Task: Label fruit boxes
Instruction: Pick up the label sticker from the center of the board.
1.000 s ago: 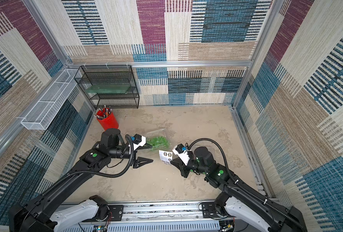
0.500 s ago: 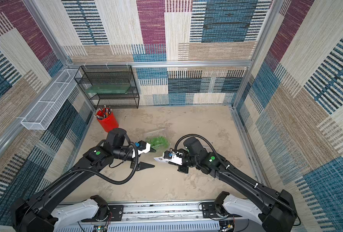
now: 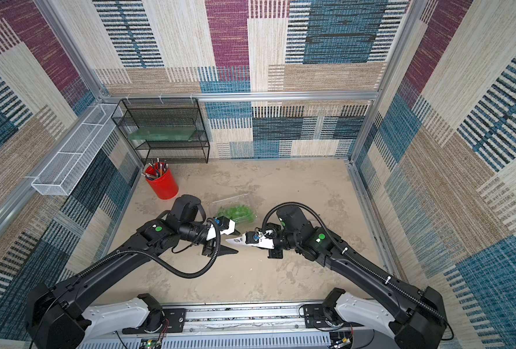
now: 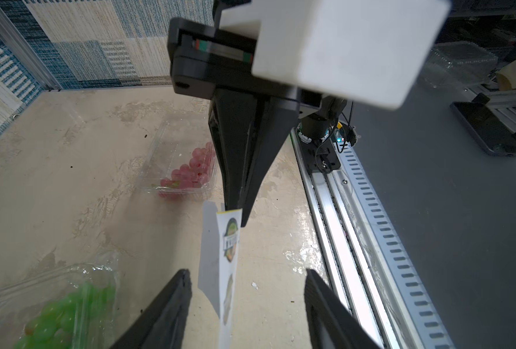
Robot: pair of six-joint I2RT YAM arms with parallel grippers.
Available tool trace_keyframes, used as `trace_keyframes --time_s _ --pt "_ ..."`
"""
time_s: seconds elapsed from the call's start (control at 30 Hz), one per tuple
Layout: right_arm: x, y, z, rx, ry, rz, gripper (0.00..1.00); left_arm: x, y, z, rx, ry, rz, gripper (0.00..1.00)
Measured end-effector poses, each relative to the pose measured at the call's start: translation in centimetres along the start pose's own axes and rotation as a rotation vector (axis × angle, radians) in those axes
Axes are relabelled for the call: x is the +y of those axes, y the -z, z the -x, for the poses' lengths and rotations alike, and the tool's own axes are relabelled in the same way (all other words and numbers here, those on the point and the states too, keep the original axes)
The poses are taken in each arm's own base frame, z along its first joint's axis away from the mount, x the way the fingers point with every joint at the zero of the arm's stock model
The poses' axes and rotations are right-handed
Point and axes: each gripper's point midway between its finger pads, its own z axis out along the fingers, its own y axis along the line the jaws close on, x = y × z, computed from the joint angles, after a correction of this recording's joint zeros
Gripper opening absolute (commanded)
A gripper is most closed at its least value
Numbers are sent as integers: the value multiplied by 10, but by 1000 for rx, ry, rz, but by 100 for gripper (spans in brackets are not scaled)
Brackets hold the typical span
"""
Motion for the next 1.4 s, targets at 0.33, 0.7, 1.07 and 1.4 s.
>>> trace_keyframes --time_s 0.33,0.7,1.07,1.4 --pt "1 1 4 -24 -2 16 8 -3 -2 2 -1 -13 -9 36" --pt "3 2 9 -49 18 30 8 -3 -4 3 0 -15 -15 26" --pt "3 2 13 -69 29 34 8 -1 -6 2 11 -15 -7 12" --pt "-4 6 14 -68 10 -5 40 -1 -3 6 6 -36 2 0"
